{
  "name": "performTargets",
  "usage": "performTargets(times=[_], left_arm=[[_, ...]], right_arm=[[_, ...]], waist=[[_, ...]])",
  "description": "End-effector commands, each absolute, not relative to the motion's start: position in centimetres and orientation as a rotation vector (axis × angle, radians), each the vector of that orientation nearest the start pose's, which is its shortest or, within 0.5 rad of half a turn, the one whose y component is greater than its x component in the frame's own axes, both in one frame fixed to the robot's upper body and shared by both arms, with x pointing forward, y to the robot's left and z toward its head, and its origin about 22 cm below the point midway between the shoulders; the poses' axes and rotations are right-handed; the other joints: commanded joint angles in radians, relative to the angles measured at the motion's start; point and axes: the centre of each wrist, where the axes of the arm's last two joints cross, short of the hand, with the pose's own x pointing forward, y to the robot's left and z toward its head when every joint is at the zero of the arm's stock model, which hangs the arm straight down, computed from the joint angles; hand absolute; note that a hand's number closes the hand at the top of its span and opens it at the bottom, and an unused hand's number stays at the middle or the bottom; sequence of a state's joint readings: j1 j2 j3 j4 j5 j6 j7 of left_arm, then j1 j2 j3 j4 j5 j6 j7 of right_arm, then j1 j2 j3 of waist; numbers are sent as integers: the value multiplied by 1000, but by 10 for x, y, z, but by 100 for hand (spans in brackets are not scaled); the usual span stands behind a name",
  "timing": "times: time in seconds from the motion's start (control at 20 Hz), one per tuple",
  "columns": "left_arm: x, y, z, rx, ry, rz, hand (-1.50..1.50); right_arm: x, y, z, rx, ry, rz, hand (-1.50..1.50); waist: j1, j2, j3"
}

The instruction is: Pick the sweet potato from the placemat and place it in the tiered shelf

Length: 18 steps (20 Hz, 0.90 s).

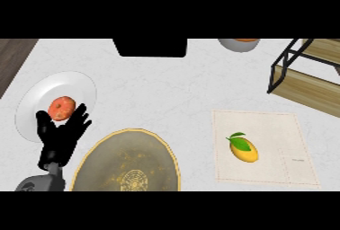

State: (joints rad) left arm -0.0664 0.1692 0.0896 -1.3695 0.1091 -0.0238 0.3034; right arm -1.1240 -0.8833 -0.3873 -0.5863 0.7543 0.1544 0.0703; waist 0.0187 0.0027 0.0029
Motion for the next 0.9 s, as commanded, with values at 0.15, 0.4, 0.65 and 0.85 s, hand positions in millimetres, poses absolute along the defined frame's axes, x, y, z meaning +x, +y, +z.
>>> performTargets(times=[0.15,0.4,0.65,0.85], left_arm=[[257,278,-23,62,-1118,16,0],[246,283,-29,87,-1117,38,0],[251,293,-25,90,-1122,33,0],[241,279,-36,86,-1130,26,0]], right_arm=[[383,-461,332,-1128,-1423,155,150],[387,-460,319,-1062,-1486,27,-150],[379,-469,344,-934,-1575,-151,-150],[375,-476,343,-811,-1600,-284,-150]], waist=[[6,5,-2],[0,2,-2],[6,5,-3],[-5,0,-3]])
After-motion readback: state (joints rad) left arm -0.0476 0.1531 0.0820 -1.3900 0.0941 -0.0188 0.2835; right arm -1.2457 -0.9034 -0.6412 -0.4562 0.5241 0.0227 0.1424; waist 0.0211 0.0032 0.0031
